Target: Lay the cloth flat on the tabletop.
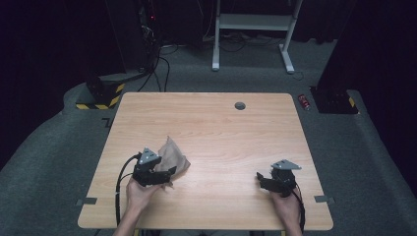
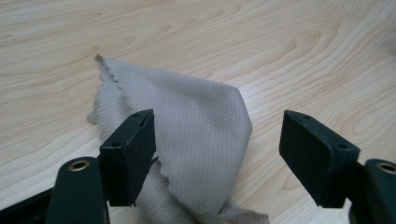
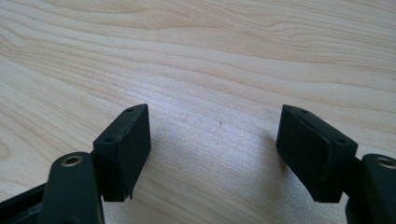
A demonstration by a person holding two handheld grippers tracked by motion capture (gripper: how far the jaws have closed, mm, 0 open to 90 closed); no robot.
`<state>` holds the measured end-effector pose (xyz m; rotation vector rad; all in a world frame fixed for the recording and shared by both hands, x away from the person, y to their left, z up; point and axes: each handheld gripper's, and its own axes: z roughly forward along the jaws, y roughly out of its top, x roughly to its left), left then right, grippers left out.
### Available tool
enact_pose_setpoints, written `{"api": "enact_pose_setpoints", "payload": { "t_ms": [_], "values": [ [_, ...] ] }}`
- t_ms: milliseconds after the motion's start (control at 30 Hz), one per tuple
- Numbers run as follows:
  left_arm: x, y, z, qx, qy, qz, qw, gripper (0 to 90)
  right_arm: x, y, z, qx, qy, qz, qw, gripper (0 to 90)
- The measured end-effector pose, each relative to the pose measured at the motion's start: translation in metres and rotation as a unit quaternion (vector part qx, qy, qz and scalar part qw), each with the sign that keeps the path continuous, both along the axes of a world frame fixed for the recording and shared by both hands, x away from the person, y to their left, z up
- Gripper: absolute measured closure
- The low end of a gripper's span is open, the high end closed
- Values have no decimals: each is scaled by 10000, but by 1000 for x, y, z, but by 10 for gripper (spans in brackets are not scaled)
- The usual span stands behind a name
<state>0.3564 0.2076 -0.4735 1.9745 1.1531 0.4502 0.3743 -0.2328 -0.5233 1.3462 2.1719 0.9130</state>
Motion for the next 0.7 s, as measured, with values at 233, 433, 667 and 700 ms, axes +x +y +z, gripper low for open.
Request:
{"api": "enact_pose_setpoints", "payload": {
  "t_ms": [233,433,667,700],
  "values": [
    [10,-20,-10,308,140,-149,9993,255,0,0,0,-3,-2,2,10000,260],
    [18,-33,-20,617,258,-143,9977,290,0,0,0,-3,-3,1,10000,260],
    [25,-33,-26,715,402,76,9966,335,0,0,0,-1,-1,0,10000,260],
    [26,-32,-27,728,410,98,9965,342,0,0,0,6,6,-10,10000,260]
  ]
}}
